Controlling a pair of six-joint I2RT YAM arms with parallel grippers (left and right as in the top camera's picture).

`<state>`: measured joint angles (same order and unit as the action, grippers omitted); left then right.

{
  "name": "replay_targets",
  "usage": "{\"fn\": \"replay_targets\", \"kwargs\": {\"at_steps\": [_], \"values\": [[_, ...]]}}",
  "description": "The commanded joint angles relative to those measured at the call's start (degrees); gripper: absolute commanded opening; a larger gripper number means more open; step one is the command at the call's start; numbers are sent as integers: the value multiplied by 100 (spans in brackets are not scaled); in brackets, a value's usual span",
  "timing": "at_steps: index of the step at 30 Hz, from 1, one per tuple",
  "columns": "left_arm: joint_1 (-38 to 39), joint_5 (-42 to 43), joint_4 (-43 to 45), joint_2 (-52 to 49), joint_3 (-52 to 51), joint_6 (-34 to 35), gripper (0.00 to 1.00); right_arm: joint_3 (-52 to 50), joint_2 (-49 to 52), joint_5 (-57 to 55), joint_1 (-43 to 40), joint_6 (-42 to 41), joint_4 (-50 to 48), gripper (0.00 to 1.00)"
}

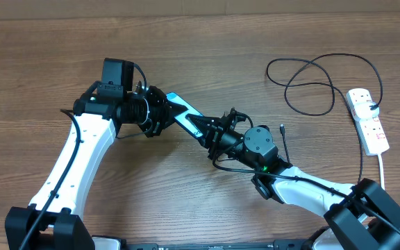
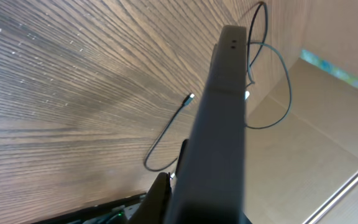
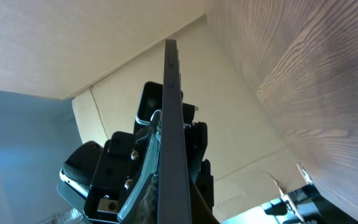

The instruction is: Plug charger to phone and switch on socket

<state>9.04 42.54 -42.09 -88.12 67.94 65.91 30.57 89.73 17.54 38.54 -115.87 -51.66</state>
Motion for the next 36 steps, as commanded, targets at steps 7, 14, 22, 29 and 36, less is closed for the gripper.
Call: {"fn": "replay_targets", "kwargs": {"at_steps": [7, 14, 22, 29, 36], "values": [[26, 422, 699, 48, 79, 1556, 4, -15, -13, 24, 131, -68, 122, 5], [26, 861, 1137, 48, 79, 1906, 4, -15, -13, -101, 131, -68, 120, 9], [26, 841, 1283, 48, 79, 1961, 4, -15, -13, -98, 131, -68, -57, 20], [20, 455, 1298, 48, 79, 1537, 4, -15, -13, -96, 131, -68, -52, 40], [-151, 216, 1266, 48, 79, -146, 4, -15, -13, 44, 131, -66, -50, 65]]}}
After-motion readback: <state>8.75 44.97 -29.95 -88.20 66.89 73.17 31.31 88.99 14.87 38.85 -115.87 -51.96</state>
